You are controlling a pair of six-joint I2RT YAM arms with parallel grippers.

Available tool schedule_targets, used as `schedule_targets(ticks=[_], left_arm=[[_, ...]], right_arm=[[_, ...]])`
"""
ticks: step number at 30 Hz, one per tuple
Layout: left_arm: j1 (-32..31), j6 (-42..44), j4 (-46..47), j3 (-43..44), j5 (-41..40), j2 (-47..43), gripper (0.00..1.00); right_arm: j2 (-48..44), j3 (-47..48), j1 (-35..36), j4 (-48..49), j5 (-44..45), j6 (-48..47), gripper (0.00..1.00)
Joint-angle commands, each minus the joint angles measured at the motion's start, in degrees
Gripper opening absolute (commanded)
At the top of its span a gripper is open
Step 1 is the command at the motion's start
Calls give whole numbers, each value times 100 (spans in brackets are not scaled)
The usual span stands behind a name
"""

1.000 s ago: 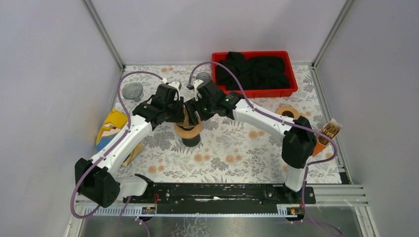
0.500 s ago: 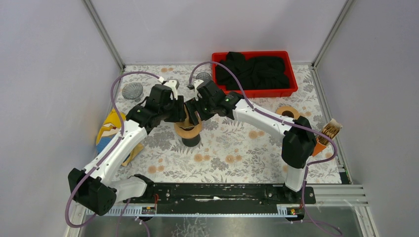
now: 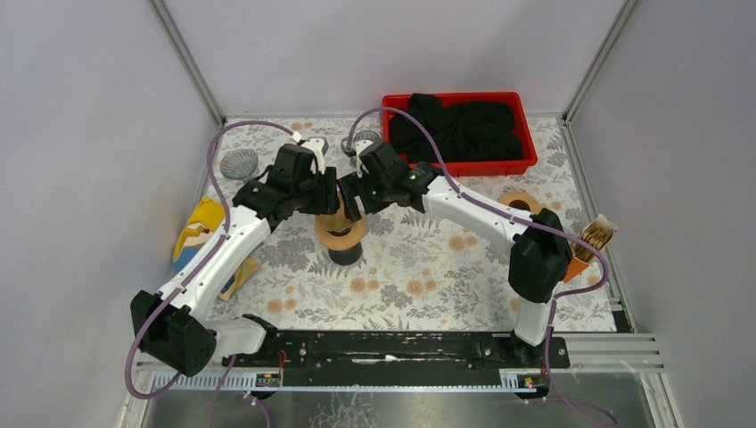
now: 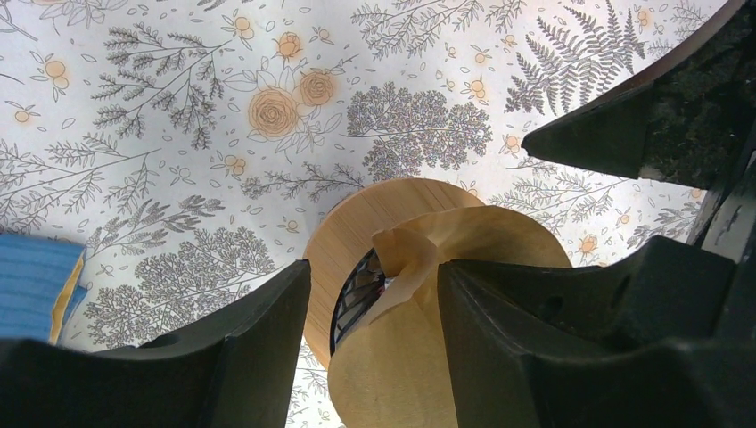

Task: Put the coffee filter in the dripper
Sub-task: Place the coffee filter in the coffee dripper.

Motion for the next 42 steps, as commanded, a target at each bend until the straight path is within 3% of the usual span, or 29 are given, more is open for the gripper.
schedule_targets(ticks=[1,18,42], left_arm=[[61,124,269,192,26,155,62],[159,107,166,-63,-354,326,48],[169,203,270,-28,240,-70,60]], right_arm=[[12,270,139,99,-268,-114,85],[51,263,134,119,-329,-73,86],[-391,388,139,163,-342,-58,90]])
